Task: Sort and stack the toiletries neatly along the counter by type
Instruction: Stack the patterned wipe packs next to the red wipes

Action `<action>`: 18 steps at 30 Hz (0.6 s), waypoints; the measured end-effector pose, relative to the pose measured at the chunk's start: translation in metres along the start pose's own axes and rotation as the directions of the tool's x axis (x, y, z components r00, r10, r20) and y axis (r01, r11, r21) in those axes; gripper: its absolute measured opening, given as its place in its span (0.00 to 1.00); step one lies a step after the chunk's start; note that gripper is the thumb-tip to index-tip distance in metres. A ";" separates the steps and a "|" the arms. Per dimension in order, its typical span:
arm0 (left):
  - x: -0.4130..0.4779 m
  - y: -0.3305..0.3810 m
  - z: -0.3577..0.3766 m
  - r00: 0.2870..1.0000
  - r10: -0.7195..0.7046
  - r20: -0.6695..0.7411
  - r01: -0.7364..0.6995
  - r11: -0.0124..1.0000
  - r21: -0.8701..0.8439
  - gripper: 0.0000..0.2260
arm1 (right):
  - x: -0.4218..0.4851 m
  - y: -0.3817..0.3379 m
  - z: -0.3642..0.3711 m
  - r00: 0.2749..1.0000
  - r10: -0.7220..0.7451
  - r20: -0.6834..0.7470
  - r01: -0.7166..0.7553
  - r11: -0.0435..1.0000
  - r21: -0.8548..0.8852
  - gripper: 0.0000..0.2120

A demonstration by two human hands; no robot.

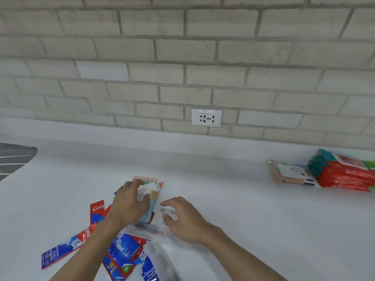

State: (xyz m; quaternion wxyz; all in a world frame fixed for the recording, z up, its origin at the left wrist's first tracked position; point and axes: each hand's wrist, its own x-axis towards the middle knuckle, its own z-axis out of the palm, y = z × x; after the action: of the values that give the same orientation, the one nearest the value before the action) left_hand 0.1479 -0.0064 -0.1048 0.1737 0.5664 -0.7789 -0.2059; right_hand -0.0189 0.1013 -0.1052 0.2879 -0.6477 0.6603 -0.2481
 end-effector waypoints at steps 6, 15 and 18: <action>0.022 -0.029 -0.005 0.978 -0.198 0.068 0.199 0.980 -0.004 0.21 | 0.018 -0.022 0.030 1.000 0.003 0.020 -0.002 0.999 -0.032 0.22; 0.032 -0.033 -0.006 0.969 -0.209 0.134 0.215 0.976 -0.027 0.19 | 0.030 -0.029 0.052 0.999 0.032 0.026 -0.027 0.984 -0.176 0.25; 0.033 -0.034 -0.009 0.968 -0.219 0.126 0.228 0.971 -0.066 0.18 | 0.030 -0.024 0.058 0.999 0.042 0.035 -0.035 0.979 -0.201 0.25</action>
State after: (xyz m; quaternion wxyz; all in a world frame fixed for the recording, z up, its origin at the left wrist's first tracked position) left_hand 0.1697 -0.0482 -0.1138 0.1256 0.6300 -0.7100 -0.2884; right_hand 0.0392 0.0734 -0.1313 0.2387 -0.6651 0.6887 -0.1623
